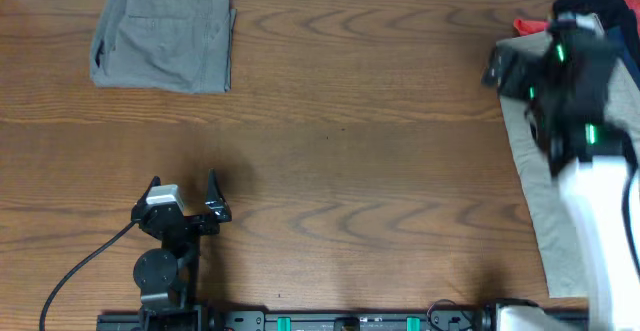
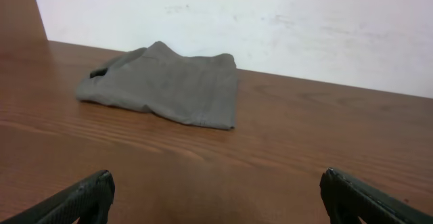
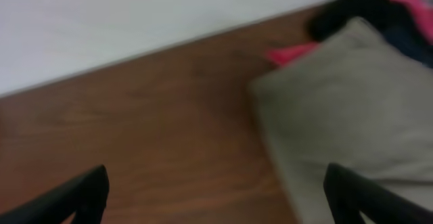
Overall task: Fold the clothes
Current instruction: 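Reach the right gripper to the khaki shorts' waistband and grasp it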
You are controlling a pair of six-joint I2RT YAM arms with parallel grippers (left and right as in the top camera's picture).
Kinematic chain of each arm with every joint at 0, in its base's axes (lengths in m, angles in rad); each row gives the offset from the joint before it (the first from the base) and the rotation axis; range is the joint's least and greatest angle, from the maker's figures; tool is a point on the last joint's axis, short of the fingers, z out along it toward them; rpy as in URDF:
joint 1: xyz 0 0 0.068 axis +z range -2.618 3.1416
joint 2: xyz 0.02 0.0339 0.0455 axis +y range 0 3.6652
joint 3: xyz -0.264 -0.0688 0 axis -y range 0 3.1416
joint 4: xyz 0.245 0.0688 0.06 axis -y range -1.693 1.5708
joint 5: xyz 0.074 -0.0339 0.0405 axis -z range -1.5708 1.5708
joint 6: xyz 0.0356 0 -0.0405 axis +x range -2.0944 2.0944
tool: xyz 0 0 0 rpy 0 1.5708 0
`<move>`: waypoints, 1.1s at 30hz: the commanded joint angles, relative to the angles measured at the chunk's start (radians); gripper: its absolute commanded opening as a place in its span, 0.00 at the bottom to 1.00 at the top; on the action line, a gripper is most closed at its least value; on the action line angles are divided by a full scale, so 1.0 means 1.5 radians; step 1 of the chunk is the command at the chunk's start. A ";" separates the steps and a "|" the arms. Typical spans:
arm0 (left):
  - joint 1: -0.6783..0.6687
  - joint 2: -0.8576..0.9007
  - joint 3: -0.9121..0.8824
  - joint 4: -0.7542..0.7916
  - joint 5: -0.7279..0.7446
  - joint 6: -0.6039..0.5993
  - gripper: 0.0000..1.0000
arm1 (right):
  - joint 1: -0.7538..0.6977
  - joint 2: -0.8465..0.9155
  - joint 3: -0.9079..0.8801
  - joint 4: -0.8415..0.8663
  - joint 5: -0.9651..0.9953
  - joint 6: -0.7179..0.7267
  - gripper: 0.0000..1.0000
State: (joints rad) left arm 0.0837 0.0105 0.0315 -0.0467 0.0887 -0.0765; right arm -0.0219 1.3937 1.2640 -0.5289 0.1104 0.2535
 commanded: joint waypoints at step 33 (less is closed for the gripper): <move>-0.001 -0.004 -0.018 -0.010 0.000 0.009 0.98 | -0.003 0.579 0.235 0.079 0.303 -0.140 0.87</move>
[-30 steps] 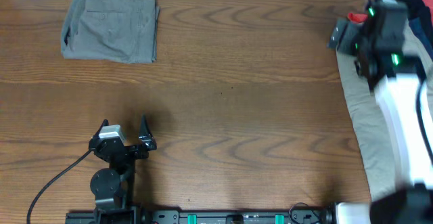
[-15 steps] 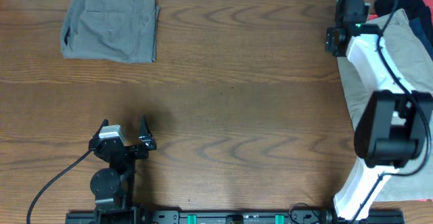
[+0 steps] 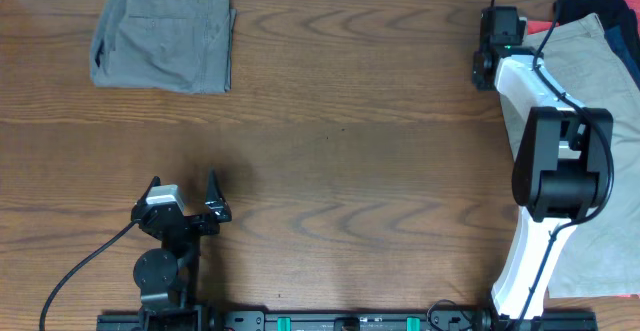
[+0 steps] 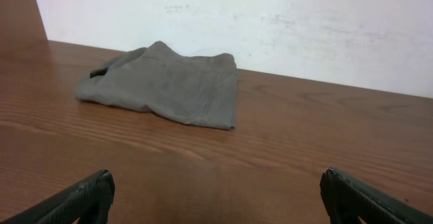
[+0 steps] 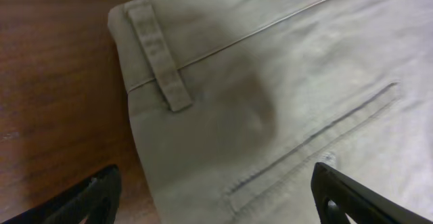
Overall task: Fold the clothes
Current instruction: 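Reach the right gripper to the khaki shorts' waistband and grasp it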
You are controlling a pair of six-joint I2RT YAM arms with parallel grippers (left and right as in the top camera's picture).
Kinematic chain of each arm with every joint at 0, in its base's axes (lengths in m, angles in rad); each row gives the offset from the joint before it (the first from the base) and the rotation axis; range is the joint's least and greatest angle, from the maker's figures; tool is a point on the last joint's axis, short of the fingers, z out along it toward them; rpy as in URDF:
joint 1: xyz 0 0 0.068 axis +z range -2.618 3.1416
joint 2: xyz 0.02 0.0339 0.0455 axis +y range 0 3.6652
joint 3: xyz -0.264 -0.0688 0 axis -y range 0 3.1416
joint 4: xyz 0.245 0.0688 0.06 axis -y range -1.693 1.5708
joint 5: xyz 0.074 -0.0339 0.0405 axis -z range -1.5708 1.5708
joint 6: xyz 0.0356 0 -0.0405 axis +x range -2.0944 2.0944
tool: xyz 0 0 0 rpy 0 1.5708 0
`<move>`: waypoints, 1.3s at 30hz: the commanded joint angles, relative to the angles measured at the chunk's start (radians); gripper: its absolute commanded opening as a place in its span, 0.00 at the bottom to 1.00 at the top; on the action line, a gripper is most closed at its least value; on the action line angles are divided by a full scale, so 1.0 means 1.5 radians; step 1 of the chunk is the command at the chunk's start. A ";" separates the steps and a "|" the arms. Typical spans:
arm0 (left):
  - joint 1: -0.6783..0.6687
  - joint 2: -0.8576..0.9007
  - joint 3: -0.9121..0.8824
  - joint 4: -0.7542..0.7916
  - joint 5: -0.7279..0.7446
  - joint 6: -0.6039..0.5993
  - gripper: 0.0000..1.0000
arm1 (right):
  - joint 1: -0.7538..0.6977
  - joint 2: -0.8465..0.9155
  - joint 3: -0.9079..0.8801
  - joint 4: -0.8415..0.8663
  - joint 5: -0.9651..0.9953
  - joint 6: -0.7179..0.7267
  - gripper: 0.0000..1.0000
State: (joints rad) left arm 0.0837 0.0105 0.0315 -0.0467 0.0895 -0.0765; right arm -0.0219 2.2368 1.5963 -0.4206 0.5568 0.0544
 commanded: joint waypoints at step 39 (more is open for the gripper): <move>-0.001 -0.004 -0.018 -0.010 -0.001 0.009 0.98 | -0.020 -0.062 0.014 -0.039 0.047 0.106 0.01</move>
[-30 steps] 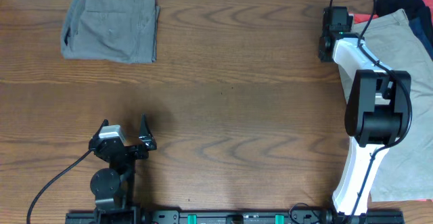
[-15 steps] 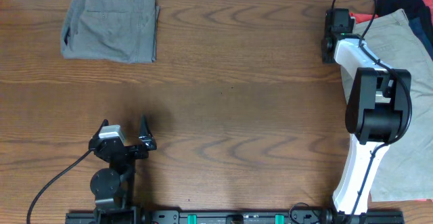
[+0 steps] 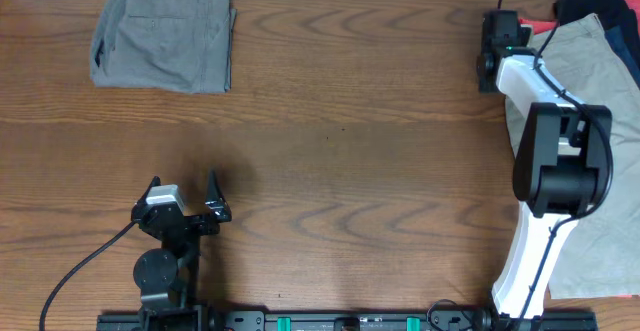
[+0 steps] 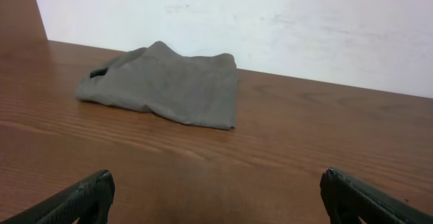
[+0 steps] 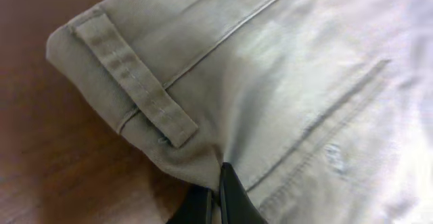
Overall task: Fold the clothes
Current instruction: 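Reach the right gripper to the khaki shorts' waistband and grasp it, then drag the khaki shorts leftward to the table center with the right gripper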
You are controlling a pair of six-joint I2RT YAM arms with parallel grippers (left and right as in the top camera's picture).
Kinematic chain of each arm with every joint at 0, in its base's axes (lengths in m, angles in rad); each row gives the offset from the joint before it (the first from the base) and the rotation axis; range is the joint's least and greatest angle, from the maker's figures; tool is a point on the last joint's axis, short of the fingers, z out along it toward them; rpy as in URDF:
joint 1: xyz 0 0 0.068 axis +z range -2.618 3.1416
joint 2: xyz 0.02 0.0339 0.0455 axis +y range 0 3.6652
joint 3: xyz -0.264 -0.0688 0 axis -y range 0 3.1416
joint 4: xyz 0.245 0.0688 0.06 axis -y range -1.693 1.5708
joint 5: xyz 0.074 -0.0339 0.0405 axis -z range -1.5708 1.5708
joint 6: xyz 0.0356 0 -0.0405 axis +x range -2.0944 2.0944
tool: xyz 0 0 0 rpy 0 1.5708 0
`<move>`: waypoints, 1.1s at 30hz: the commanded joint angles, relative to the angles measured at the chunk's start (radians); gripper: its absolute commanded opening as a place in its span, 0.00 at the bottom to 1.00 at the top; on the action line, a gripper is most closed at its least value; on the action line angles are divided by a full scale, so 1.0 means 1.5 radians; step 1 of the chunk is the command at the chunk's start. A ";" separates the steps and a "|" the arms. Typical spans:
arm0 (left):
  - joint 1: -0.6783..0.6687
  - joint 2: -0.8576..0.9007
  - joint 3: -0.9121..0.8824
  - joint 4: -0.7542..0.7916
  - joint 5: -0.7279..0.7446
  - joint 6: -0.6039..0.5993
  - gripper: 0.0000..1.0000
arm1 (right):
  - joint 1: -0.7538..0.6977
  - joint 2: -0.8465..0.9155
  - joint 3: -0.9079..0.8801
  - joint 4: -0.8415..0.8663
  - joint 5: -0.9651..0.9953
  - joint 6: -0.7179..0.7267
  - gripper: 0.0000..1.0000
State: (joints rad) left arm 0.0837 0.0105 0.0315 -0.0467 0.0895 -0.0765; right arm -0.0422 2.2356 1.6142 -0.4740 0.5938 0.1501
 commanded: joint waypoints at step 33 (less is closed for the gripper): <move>-0.001 -0.004 -0.018 -0.010 -0.001 0.009 0.98 | 0.226 -0.304 -0.001 -0.115 -0.270 0.060 0.01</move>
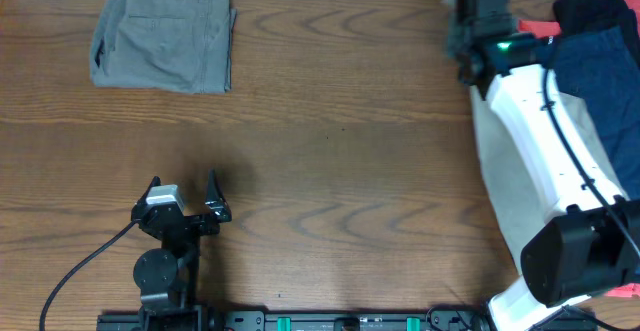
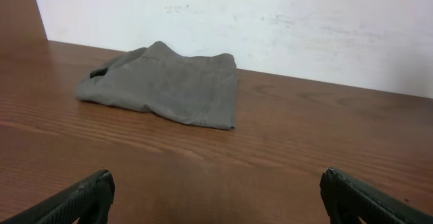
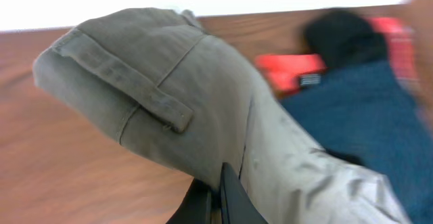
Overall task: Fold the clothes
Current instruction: 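Drag the khaki shorts leftward to the table center with the right gripper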
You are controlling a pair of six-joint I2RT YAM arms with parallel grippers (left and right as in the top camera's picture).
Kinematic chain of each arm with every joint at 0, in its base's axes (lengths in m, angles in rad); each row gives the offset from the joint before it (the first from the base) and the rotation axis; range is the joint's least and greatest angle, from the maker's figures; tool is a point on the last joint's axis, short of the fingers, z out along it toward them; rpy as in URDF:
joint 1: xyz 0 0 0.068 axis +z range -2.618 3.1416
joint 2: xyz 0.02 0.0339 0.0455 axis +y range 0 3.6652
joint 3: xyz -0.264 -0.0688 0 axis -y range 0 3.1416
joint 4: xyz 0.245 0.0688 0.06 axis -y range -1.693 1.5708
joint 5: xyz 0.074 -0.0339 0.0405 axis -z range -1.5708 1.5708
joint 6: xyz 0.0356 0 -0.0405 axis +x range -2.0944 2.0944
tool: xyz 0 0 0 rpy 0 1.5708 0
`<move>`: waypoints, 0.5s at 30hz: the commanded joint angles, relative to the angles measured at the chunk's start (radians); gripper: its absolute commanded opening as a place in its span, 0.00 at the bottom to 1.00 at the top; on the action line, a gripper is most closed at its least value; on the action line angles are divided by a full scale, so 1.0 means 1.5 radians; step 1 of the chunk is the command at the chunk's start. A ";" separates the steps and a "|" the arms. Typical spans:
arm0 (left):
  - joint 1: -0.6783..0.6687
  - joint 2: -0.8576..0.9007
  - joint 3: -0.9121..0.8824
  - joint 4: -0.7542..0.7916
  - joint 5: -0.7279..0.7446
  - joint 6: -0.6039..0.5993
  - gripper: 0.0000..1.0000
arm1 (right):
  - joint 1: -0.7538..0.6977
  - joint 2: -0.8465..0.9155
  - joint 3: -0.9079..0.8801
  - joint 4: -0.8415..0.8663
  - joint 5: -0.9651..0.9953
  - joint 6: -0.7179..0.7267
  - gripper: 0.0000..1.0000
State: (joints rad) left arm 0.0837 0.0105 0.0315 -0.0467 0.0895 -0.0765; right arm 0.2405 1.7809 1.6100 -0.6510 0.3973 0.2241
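Khaki trousers (image 1: 497, 176) lie down the right side of the table. My right gripper (image 1: 462, 43) is shut on their waistband corner near a belt loop (image 3: 152, 105), and that corner is raised off the wood at the back right. In the right wrist view the shut gripper (image 3: 218, 195) pinches the khaki cloth (image 3: 176, 82). A folded grey pair (image 1: 165, 36) rests at the back left, also visible as a grey bundle (image 2: 162, 85) in the left wrist view. My left gripper (image 1: 181, 197) sits open near the front edge, with nothing between its fingertips (image 2: 84, 197).
Beside the khaki trousers at the back right lies a pile: a dark blue garment (image 1: 600, 66), a black one (image 1: 590, 6) and a red one (image 1: 530, 26). A white wall (image 2: 270, 21) runs along the table's far edge. A cable (image 1: 75, 271) trails from the left arm.
My right gripper, still shut on the waistband corner, now holds it raised and further left and back. The khaki cloth has shifted left, uncovering more of the blue garment. The left arm has not moved.
My right gripper was open and blurred beside the clothes pile. Then it stood open over the khaki waistband corner by the belt loop. Then it was shut on that corner at table height, and now holds it lifted. The left gripper stayed open throughout.
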 commanded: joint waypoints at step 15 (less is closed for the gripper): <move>-0.001 -0.004 -0.018 -0.010 -0.001 0.009 0.98 | 0.315 0.037 0.002 0.002 -0.412 -0.025 0.01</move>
State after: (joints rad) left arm 0.0837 0.0105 0.0315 -0.0467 0.0895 -0.0765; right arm 0.6678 1.8442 1.6085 -0.6472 -0.1493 0.2005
